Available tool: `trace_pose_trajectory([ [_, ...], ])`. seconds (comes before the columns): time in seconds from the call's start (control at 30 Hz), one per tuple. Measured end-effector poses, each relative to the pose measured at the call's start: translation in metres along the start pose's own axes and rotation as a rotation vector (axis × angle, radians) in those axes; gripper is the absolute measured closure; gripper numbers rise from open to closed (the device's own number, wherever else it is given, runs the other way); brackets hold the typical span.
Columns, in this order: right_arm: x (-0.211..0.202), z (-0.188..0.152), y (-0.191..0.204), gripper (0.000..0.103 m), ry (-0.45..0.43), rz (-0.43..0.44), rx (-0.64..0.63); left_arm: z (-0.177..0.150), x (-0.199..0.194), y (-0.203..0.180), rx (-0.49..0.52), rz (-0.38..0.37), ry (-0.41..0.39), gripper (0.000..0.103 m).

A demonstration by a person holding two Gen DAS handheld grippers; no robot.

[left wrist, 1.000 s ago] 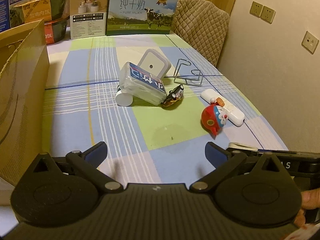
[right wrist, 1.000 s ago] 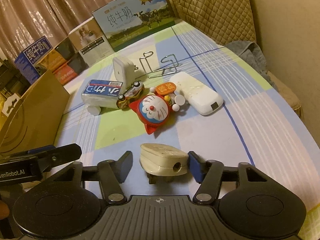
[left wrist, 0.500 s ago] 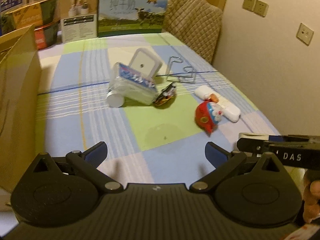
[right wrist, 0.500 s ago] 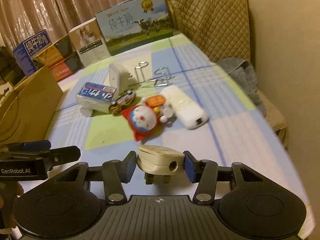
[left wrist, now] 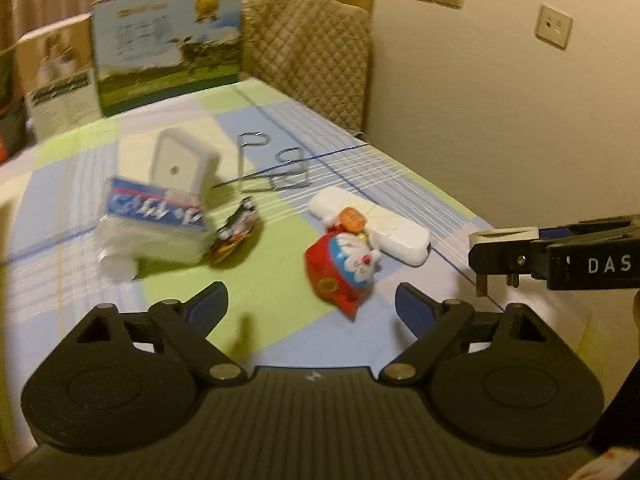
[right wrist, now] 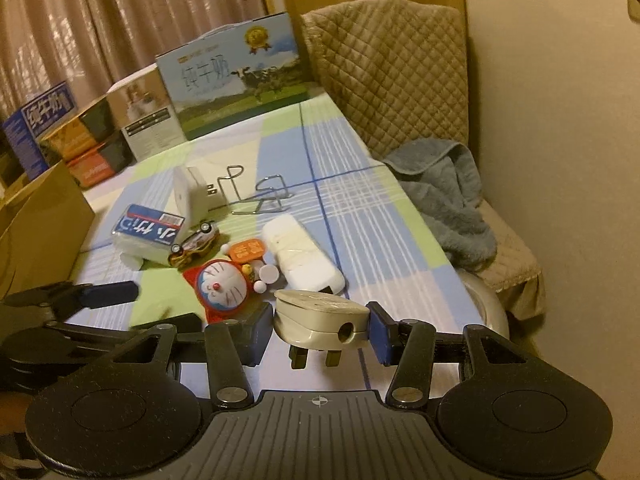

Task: Organize rigid objects
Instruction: 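Grasp the red Doraemon figure with the left gripper, then carry the Doraemon figure into the box and open the left gripper while the right carries the plug over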

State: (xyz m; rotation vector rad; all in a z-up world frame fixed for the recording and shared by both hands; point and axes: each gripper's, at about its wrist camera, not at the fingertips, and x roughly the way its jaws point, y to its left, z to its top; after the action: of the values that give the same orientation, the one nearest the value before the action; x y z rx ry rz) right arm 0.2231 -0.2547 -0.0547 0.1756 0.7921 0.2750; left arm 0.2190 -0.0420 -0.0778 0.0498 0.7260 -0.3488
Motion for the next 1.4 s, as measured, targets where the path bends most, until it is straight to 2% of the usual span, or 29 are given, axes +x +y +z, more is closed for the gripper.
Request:
trace_pose_trajectory([
  [0.1,0.002,0.003,-0.005,0.056,-0.003,-0.01,0.016,0.003,0.013,-0.009,0.062,0.015,-0.003,0.02],
  [0.3,0.004,0.004,-0.011,0.056,0.003,-0.023,0.041,0.007,0.034,-0.016,0.127,0.01,0.003,0.038],
  [0.33,0.005,0.004,-0.011,0.056,0.005,-0.023,0.041,0.008,0.036,-0.016,0.132,0.007,0.003,0.043],
  [0.37,0.006,0.004,-0.011,0.056,0.007,-0.023,0.042,0.009,0.038,-0.017,0.138,0.001,0.004,0.053],
  [0.43,0.007,0.004,-0.011,0.056,0.008,-0.024,0.044,0.009,0.041,-0.018,0.141,-0.013,0.011,0.06],
  [0.53,0.009,0.005,-0.01,0.056,0.011,-0.025,0.041,0.009,0.037,-0.017,0.117,-0.015,0.021,0.063],
  [0.7,0.01,0.003,-0.002,0.056,0.012,-0.016,0.02,-0.002,0.011,-0.006,0.002,0.03,0.072,0.063],
  [0.9,0.01,-0.003,0.012,0.056,0.023,0.003,-0.022,-0.019,-0.022,0.004,-0.086,0.089,0.102,0.063],
  [1.17,0.005,-0.006,0.032,0.056,0.008,0.036,-0.056,-0.025,-0.061,0.016,-0.176,0.124,0.077,0.063],
  [1.4,-0.01,-0.009,0.048,0.056,-0.011,0.068,-0.064,-0.026,-0.095,0.018,-0.215,0.151,0.041,0.063],
])
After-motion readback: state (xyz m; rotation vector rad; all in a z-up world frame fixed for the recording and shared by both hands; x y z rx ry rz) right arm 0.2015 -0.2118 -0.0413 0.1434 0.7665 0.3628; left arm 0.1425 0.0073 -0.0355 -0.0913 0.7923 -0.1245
